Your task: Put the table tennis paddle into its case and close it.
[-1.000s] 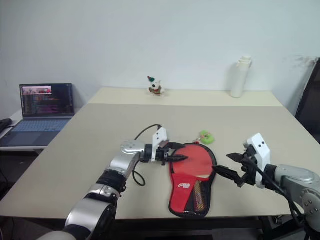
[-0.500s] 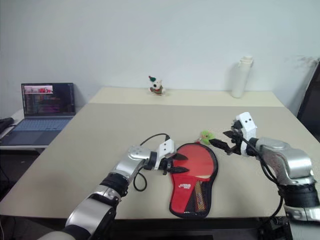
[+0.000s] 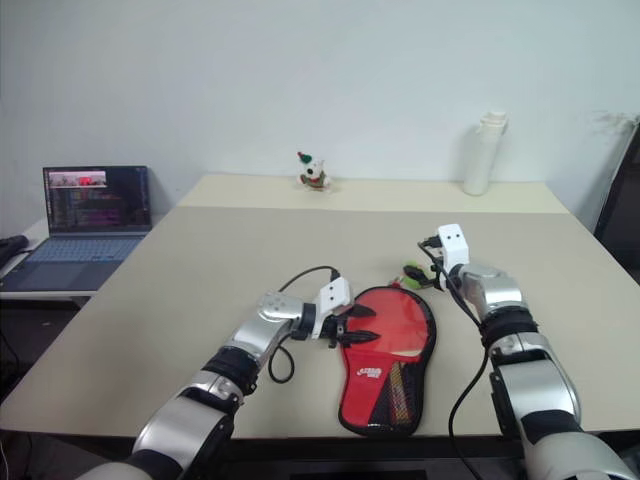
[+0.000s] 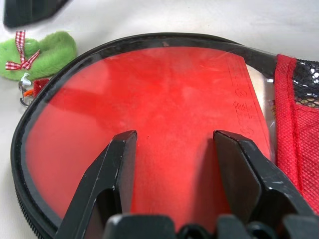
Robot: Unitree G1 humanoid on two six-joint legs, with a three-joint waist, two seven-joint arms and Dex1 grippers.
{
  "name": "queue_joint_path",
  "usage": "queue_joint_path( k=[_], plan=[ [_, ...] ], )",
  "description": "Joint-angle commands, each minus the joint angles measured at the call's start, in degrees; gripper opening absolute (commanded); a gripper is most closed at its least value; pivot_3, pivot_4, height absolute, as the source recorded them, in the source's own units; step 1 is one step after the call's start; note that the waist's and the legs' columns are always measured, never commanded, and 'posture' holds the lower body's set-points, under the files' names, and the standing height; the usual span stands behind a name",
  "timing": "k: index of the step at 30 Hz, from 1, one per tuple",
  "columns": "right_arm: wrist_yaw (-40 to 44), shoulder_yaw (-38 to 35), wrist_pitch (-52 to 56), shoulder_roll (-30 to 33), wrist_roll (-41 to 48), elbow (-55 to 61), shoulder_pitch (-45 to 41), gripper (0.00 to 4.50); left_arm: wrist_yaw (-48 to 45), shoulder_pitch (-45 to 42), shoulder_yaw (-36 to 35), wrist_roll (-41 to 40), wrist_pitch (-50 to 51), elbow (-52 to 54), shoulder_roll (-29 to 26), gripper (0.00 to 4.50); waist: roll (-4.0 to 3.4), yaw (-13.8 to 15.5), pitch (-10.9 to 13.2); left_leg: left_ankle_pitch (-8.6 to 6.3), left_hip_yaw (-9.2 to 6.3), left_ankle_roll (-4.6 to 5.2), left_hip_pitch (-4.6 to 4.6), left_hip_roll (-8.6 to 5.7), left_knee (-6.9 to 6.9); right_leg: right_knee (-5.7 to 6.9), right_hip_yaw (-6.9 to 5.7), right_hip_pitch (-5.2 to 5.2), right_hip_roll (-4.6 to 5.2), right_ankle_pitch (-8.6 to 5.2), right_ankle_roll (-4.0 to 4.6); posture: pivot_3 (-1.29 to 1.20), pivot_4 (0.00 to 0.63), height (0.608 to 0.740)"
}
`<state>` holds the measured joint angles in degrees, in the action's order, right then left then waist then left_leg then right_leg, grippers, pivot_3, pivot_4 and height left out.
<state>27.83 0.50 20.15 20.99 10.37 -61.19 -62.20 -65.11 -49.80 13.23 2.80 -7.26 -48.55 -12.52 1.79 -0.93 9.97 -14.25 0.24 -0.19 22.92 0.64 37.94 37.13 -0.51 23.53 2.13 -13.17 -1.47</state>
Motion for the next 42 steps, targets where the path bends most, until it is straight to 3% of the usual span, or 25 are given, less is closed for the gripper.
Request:
queue_joint_path(
  k=[1, 8, 9, 12, 19, 23, 34, 42],
  plan=[
    [-4.0, -2.4, -6.0, -1.4, -1.7, -6.9, -3.6, 4.50, 0.2, 1.2, 1.3, 0.9, 0.6, 1.5, -0.1, 2.63, -0.01, -0.1, 0.0, 0.00, 0.00, 0.00, 0.00, 0.00, 0.00, 0.00, 0.00, 0.00, 0.01, 0.00, 0.00, 0.00, 0.150, 0.740],
    [-6.5, -3.3, -8.0, -4.3, -4.2, -12.1, -4.0, 4.50, 0.6, 1.4, 1.4, 1.0, 1.5, 2.8, -0.6, 2.63, -0.03, -0.4, 0.0, 0.00, -0.04, 0.00, -0.03, 0.02, 0.00, 0.09, -0.01, 0.00, 0.00, 0.00, 0.01, 0.00, 0.150, 0.740],
    [-6.7, -3.5, -7.9, -4.6, -4.4, -12.3, -4.0, 4.32, 0.7, 1.4, 1.4, 1.0, 1.5, 2.8, -0.7, 2.66, -0.04, -0.4, 0.0, 0.00, -0.04, 0.00, -0.03, 0.02, 0.00, 0.09, -0.01, 0.00, 0.00, 0.00, 0.01, 0.00, 0.150, 0.740],
    [-7.2, -4.0, -7.9, -5.3, -5.1, -12.7, -4.1, 3.57, 0.9, 1.2, 1.8, 1.4, 1.1, 2.0, -0.9, 2.68, -0.05, -0.5, 0.0, 0.00, -0.03, 0.00, -0.04, 0.02, 0.00, 0.09, 0.00, 0.00, 0.00, 0.00, 0.01, 0.00, 0.150, 0.740],
    [-7.5, -4.9, -7.8, -5.7, -6.0, -12.8, -4.2, 1.05, 1.5, -0.4, 3.4, 3.0, -0.7, -2.8, -0.3, 2.68, -0.09, -0.5, 0.0, 0.00, -0.04, 0.00, -0.08, 0.01, 0.02, 0.10, -0.01, -0.04, 0.01, 0.00, 0.00, 0.00, 0.150, 0.740],
    [-8.0, -5.6, -7.8, -5.4, -5.5, -12.3, -4.2, 0.03, 2.0, -1.7, 4.9, 4.7, -2.5, -8.3, 1.0, 2.68, -0.14, -0.4, -0.1, 0.00, -0.07, 0.00, -0.15, -0.01, 0.03, 0.09, -0.04, -0.15, 0.01, 0.00, 0.00, 0.00, 0.150, 0.740],
    [-6.8, -7.3, -7.1, -0.4, -5.2, -8.5, -4.1, 0.03, -1.0, -3.1, 5.8, 5.9, -4.1, -15.8, 3.7, 2.68, -0.26, -0.2, -0.2, 0.00, -0.08, 0.00, -0.21, -0.06, 0.04, 0.06, -0.04, -0.25, 0.03, 0.00, -0.02, 0.00, 0.150, 0.740],
    [-3.8, -8.1, 0.6, 4.0, -3.2, 4.8, 2.0, 0.03, -7.0, -3.5, 3.4, 2.9, -1.7, -17.1, 6.3, 2.68, -0.30, 0.8, -0.2, 0.00, -0.06, 0.00, -0.10, -0.08, 0.01, -0.10, -0.13, -0.26, 0.03, -0.01, -0.03, 0.00, 0.150, 0.740]
  ],
)
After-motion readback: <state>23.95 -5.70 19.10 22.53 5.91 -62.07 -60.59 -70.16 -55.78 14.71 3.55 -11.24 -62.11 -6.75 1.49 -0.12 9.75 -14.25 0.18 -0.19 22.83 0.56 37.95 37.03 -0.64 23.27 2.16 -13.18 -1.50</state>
